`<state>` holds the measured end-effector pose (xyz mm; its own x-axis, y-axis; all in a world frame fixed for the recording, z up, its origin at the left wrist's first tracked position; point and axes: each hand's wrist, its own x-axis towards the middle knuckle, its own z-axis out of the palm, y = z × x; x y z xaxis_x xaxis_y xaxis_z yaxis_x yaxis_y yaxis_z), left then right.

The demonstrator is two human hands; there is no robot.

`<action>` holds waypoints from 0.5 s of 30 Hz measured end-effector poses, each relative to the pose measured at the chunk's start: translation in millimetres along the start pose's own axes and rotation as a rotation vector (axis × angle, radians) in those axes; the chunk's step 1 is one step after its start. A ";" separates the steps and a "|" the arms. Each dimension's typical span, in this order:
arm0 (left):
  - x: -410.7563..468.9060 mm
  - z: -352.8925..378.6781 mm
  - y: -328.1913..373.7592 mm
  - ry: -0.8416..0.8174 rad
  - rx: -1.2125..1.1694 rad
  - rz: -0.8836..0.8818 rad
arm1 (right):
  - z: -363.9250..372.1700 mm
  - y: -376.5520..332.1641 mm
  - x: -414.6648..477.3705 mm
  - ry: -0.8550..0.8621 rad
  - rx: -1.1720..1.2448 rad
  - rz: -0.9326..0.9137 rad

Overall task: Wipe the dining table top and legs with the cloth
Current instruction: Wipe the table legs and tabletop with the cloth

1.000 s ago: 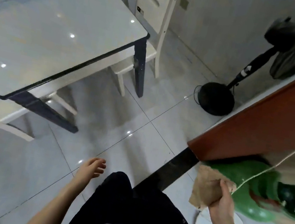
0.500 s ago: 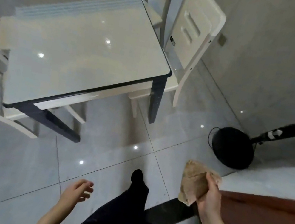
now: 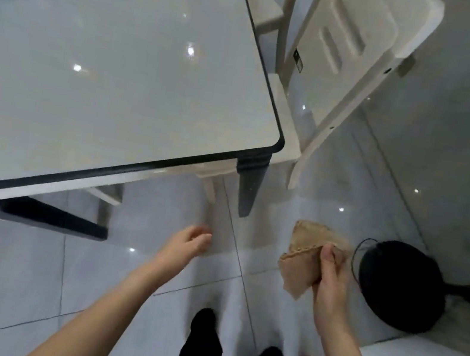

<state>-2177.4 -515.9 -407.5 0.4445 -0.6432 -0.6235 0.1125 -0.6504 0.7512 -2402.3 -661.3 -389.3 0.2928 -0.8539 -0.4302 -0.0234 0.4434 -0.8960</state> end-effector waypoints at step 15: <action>300.9 44.5 -40.4 0.111 -0.241 0.739 | 131.8 166.3 272.9 -0.303 -0.088 -0.627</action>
<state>-2087.8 -701.1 -635.1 0.5642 -0.8225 0.0719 -0.0629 0.0440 0.9971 -2200.3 -784.7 -641.2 0.5299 -0.8220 0.2085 0.1633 -0.1423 -0.9763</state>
